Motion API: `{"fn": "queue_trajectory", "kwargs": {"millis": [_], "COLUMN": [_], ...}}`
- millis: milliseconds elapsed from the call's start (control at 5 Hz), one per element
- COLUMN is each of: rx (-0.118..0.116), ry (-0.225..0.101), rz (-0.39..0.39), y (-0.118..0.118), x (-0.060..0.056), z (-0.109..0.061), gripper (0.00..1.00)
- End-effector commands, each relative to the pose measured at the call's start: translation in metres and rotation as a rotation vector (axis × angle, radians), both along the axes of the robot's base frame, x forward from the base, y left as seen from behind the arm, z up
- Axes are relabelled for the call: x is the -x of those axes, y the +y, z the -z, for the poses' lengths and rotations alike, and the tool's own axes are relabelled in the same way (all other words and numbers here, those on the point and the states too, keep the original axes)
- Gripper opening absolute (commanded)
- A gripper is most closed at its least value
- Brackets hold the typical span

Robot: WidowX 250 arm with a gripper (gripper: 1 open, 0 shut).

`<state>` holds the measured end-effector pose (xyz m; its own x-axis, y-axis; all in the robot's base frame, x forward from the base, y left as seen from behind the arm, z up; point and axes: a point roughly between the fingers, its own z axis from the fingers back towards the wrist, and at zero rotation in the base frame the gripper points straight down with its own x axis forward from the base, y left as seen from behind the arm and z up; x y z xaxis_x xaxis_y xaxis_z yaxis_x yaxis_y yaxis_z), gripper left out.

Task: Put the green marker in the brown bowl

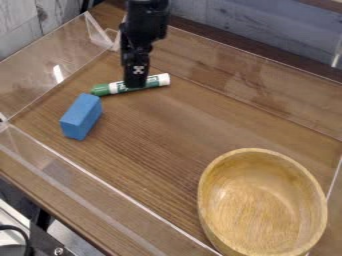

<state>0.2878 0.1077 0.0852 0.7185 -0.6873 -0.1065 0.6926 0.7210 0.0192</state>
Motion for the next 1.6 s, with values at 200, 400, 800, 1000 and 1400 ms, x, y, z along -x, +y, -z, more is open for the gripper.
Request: {"fn": "queue_trajectory", "kwargs": {"millis": [200,400,800,1000,1400], "rx": [-0.016,-0.013,0.002,0.012,0.038], "ry": [-0.058,-0.065,-0.078,-0.086,-0.107], "rz": [-0.018,-0.037,-0.062,-0.077,-0.104], "y": [0.018,0.025,0.034,0.036,0.039], "x": [-0.004,-0.005,-0.006,-0.005,-0.005], "z": [0.008,0.016,0.028,0.033,0.039], "gripper": [1.00,1.00,1.00,1.00,1.00]}}
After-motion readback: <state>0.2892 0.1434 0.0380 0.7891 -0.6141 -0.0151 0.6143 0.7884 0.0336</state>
